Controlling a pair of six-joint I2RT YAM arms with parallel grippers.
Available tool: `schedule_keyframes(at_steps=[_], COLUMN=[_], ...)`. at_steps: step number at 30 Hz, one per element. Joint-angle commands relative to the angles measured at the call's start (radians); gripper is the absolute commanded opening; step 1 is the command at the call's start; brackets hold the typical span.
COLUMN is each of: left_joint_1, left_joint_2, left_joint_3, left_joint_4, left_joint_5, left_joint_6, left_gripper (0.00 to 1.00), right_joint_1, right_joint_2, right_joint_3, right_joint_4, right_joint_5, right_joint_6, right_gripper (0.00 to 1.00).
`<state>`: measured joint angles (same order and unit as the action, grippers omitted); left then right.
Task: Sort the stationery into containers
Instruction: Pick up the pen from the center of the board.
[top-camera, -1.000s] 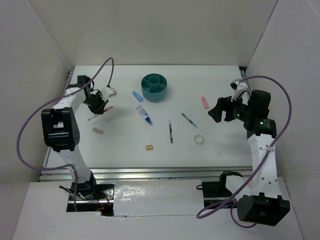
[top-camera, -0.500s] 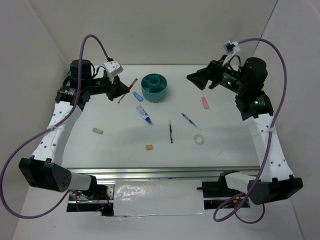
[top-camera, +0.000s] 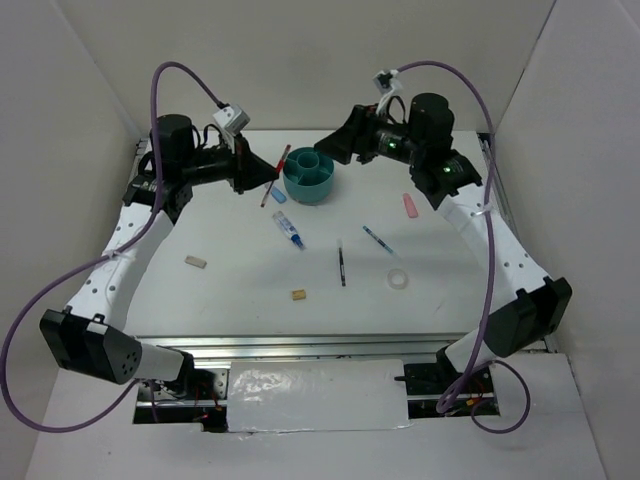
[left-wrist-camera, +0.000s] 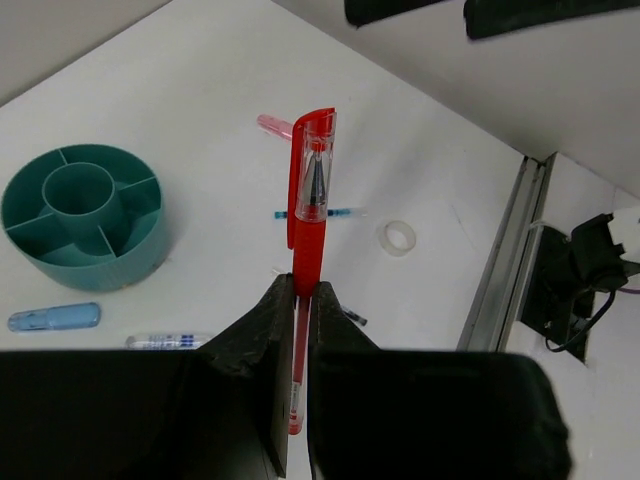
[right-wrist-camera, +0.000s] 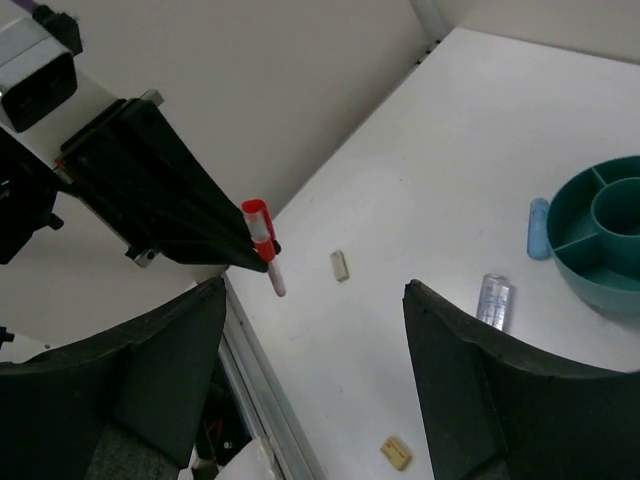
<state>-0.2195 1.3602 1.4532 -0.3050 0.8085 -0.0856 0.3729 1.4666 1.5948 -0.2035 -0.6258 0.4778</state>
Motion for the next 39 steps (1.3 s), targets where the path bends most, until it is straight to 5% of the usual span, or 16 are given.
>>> schedule_keyframes(at_steps=[1,17,26,33,35,37,39], left_joint_1=[-0.006,-0.024,-0.047,-0.052,-0.052,-0.052,-0.052], left_joint_2=[0.03,0.063,0.076,0.077,0.077,0.071,0.068], left_joint_3=[0.032,0.001,-0.013,-0.03,-0.033,-0.033,-0.027], left_joint_4=[0.076,0.176,0.187,0.202,0.199,0.184,0.156], left_joint_5=[0.049,0.075,0.086,0.093,0.092,0.074,0.031], left_joint_6=[-0.091,-0.203,-0.21,-0.227,-0.223,-0.215,-0.191], left_gripper=[0.0,0.0,0.0,0.0,0.01,0.25,0.56], right_joint_1=[0.06,0.132,0.143,0.147,0.147,0.147,0.146], right_joint_2=[0.044,0.164,0.195,0.195,0.19,0.186,0.181], right_joint_3=[0.096,0.143,0.156,0.157,0.156,0.157,0.172], right_joint_4=[0.035,0.076,0.088,0.099,0.096,0.085,0.07], right_joint_5=[0.05,0.034,0.028,0.02,0.021,0.05,0.078], right_joint_6=[-0.022,0.007,0.001,-0.004,-0.011,-0.027,-0.065], right_gripper=[0.78,0.7,0.56,0.34,0.13,0.0,0.0])
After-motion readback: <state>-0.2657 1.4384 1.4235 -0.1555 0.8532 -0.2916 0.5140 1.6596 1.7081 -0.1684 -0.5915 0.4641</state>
